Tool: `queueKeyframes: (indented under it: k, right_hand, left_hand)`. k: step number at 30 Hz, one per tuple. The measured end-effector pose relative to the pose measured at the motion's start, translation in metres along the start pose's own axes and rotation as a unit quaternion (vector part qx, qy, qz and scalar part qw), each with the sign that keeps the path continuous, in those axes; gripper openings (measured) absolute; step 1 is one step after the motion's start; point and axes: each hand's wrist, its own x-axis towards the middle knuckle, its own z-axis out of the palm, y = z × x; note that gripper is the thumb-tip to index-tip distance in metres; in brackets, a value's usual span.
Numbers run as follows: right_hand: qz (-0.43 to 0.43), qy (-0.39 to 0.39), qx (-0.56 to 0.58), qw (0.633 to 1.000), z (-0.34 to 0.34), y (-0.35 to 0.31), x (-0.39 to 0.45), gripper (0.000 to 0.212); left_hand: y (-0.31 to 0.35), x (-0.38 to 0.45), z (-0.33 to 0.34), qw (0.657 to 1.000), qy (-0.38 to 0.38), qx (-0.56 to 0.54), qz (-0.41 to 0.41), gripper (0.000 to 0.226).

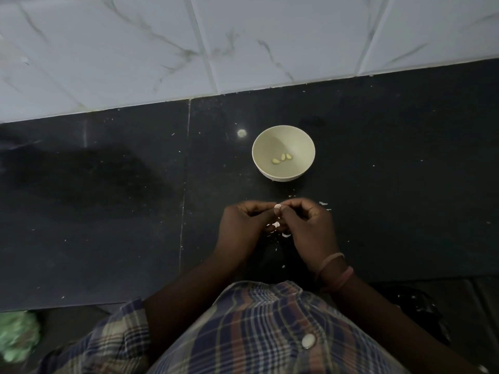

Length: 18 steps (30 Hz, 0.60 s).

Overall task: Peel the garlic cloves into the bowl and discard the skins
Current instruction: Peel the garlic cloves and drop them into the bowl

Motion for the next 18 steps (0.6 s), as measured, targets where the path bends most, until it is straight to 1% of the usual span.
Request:
queueKeyframes:
  k: [3,5,7,11,13,18]
  right_hand:
    - [-0.007,-0.005,-0.008,1.000,-0.002,-0.002,-0.002,0.013]
    - [-0.027,-0.016,-0.025,0.999,-0.005,-0.004,-0.004,0.010]
    - [-0.041,-0.020,-0.043,0.998,-0.007,-0.006,-0.007,0.008]
    - [-0.065,-0.032,-0.078,0.994,-0.009,-0.010,-0.010,0.011]
    - [-0.066,-0.037,-0.086,0.993,-0.011,-0.011,-0.010,0.011]
    - [-0.063,-0.040,-0.089,0.993,-0.011,-0.014,-0.014,0.009]
  left_hand:
    - [-0.003,0.001,-0.001,0.996,0.020,0.082,0.041,0.008]
    - [-0.002,0.000,-0.001,0.992,0.030,0.107,0.055,0.007]
    - [-0.001,-0.002,-0.002,0.991,0.022,0.118,0.062,0.006]
    - [0.000,-0.006,-0.005,0.981,0.010,0.167,0.093,0.006]
    - [0.002,-0.007,-0.006,0.979,-0.002,0.176,0.107,0.009]
    - [-0.002,-0.008,-0.008,0.982,-0.017,0.158,0.104,0.011]
